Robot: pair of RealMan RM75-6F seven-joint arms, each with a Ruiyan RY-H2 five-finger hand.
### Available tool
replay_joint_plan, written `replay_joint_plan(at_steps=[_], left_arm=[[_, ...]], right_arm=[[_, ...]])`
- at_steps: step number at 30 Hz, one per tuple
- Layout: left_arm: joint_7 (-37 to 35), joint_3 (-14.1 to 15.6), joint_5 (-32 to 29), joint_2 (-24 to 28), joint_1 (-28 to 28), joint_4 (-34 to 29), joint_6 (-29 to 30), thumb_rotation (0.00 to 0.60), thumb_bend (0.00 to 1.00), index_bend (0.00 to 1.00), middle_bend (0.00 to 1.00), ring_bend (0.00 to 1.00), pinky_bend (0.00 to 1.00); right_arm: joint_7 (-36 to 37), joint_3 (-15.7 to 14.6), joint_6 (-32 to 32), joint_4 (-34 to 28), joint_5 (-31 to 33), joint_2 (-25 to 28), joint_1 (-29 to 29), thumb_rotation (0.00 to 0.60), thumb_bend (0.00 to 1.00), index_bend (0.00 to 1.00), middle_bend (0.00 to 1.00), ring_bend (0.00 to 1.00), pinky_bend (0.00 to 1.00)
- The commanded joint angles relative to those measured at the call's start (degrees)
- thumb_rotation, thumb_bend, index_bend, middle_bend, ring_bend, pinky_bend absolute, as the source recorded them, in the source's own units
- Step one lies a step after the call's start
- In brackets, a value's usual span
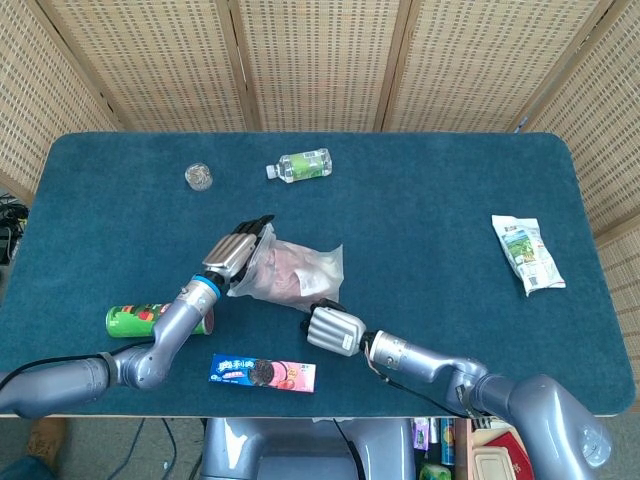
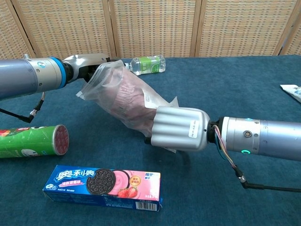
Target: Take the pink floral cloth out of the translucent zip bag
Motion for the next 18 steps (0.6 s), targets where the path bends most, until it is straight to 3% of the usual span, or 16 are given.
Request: replay_joint_plan(at_steps=[1,14,18], left_arm=[[-0.01,0.1,0.05,0.36,-0.04,-0.15,-0.24,0.6,0.54,0.67,0.0,0.0,0.0],[-1.7,-0.38,-0.87,1.45,-0.01,-0.6,-1.4,0.6,0.54,0.67,0.0,0.0,0.0],[-2.01,-0.32,-0.65,1.5,0.03,-0.85,-1.38,0.6,0.54,0.67,0.0,0.0,0.0]], right_arm=[[0.45,0.08,0.0,0.4,0.37,-0.25,0.15,0.6,0.38,0.48,0.73,0.67,0.9],[1.53,-0.25,0.95,1.15,1.03,-0.47,0.22,0.6,0.38,0.55,0.73,0.67,0.9],[1.51,-0.25,1.02,1.1,1.25,-0.69,0.27,0.6,0.43,0.56,0.74,0.67,0.9]])
